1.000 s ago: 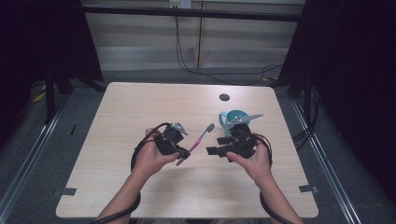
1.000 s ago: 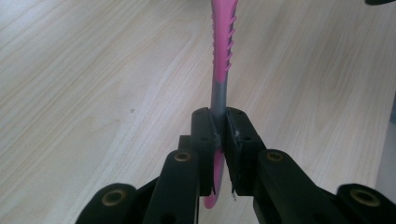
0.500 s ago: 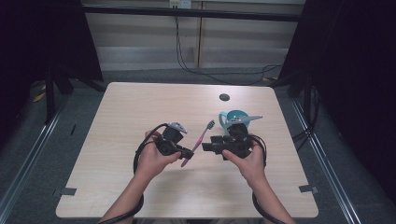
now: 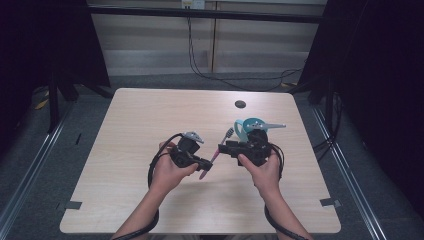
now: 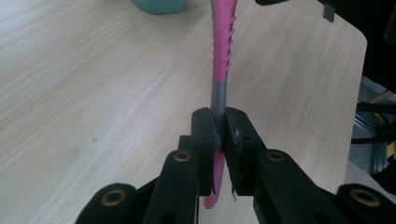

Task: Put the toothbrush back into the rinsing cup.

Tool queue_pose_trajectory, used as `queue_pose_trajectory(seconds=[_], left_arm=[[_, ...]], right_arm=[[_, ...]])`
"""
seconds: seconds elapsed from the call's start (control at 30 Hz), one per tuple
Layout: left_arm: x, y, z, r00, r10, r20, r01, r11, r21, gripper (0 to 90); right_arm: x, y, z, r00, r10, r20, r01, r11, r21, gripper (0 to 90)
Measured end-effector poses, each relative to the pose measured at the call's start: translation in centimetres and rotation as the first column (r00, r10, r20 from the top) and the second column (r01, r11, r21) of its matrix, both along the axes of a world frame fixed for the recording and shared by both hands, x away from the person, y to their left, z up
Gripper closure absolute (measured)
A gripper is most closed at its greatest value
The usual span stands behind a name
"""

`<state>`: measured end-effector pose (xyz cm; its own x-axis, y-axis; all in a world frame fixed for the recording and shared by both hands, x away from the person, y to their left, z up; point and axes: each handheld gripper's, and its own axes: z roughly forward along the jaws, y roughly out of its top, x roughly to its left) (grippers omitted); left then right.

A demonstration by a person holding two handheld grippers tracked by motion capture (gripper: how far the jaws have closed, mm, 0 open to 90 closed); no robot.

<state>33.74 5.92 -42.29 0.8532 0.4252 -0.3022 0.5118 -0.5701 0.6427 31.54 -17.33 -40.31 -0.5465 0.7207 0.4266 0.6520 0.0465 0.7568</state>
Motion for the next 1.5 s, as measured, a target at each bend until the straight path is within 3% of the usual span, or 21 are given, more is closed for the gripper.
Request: queue_pose_trajectory(seconds=[0.3, 0.43, 0.5, 0.57, 0.63, 0.7, 0.83, 1.07, 1.13, 1.17, 1.23, 1.27, 1.3, 1.33, 1.4, 1.43, 1.5], left_arm=[[-0.3, -0.5, 0.1, 1.0000, 0.000, -0.002, 0.000, 0.9991, -0.043, 82.7], [-0.4, -0.7, 0.2, 1.0000, 0.001, 0.001, -0.001, 0.9986, -0.053, 82.7], [-0.5, -0.9, 0.1, 1.0000, 0.002, 0.000, -0.002, 0.9980, -0.063, 82.6], [-0.7, -1.1, 0.0, 1.0000, 0.002, -0.004, -0.003, 0.9974, -0.072, 82.4], [-0.7, -1.3, -0.1, 1.0000, -0.004, -0.002, 0.004, 0.9972, -0.074, 82.0], [-0.8, -1.6, -0.2, 0.9999, -0.001, -0.011, 0.000, 0.9946, -0.103, 81.6], [-0.9, -1.8, -0.1, 0.9999, -0.006, -0.015, 0.004, 0.9902, -0.140, 80.5], [-1.2, -2.6, 0.2, 0.9992, -0.034, 0.020, 0.036, 0.9894, -0.141, 76.2], [-1.2, -2.6, 0.1, 0.9989, -0.027, 0.039, 0.032, 0.9894, -0.142, 65.3], [-1.1, -2.5, 0.1, 0.9985, -0.018, 0.052, 0.025, 0.9896, -0.142, 65.3], [-1.0, -2.3, 0.0, 0.9962, -0.019, 0.085, 0.029, 0.9918, -0.124, 51.1], [-1.0, -2.2, -0.1, 0.9946, -0.019, 0.103, 0.031, 0.9929, -0.115, 51.1], [-1.0, -2.1, -0.1, 0.9918, -0.013, 0.127, 0.027, 0.9944, -0.102, 37.6], [-0.9, -1.8, -0.3, 0.9854, -0.004, 0.170, 0.017, 0.9972, -0.073, 33.4], [-0.9, -1.7, -0.4, 0.9843, -0.004, 0.176, 0.016, 0.9979, -0.063, 26.6], [-1.0, -1.4, -0.8, 0.9805, -0.003, 0.196, 0.011, 0.9993, -0.036, 24.3], [-1.0, -1.3, -1.1, 0.9801, -0.006, 0.198, 0.010, 0.9997, -0.022, 23.6]], right_arm=[[0.3, 0.3, 0.0, 0.9991, -0.041, 0.014, 0.041, 0.9986, 0.033, 65.6], [0.2, 0.3, 0.1, 0.9975, -0.064, 0.030, 0.062, 0.9967, 0.052, 76.6], [0.2, 0.1, 0.1, 0.9981, -0.061, 0.013, 0.059, 0.9919, 0.113, 81.1], [0.2, 0.3, 0.2, 0.9990, -0.044, 0.006, 0.042, 0.9898, 0.136, 82.9], [0.2, 0.4, 0.2, 0.9993, -0.035, 0.008, 0.034, 0.9898, 0.138, 83.3], [0.1, 0.7, 0.6, 0.9993, -0.024, 0.028, 0.021, 0.9935, 0.112, 83.7], [0.1, 0.6, 0.9, 0.9991, -0.021, 0.036, 0.017, 0.9930, 0.117, 83.9], [0.1, 0.8, 1.1, 0.9982, -0.019, 0.057, 0.013, 0.9942, 0.107, 84.0], [0.0, 0.8, 1.2, 0.9978, -0.018, 0.064, 0.011, 0.9945, 0.104, 84.0], [0.0, 0.7, 1.2, 0.9975, -0.018, 0.068, 0.011, 0.9948, 0.101, 84.0], [-0.1, 0.3, 1.4, 0.9964, -0.025, 0.081, 0.017, 0.9953, 0.096, 84.0], [-0.1, 0.3, 1.4, 0.9964, -0.025, 0.081, 0.017, 0.9953, 0.096, 84.0], [-0.1, -0.1, 1.6, 0.9950, -0.029, 0.095, 0.020, 0.9950, 0.098, 84.0], [-0.2, -0.3, 1.7, 0.9946, -0.034, 0.098, 0.024, 0.9953, 0.093, 84.0], [-0.2, -0.7, 1.9, 0.9933, -0.043, 0.107, 0.033, 0.9956, 0.087, 84.0], [-0.2, -1.0, 2.0, 0.9929, -0.045, 0.110, 0.036, 0.9956, 0.087, 84.0], [-0.3, -1.1, 2.2, 0.9923, -0.046, 0.115, 0.037, 0.9957, 0.085, 84.0]])
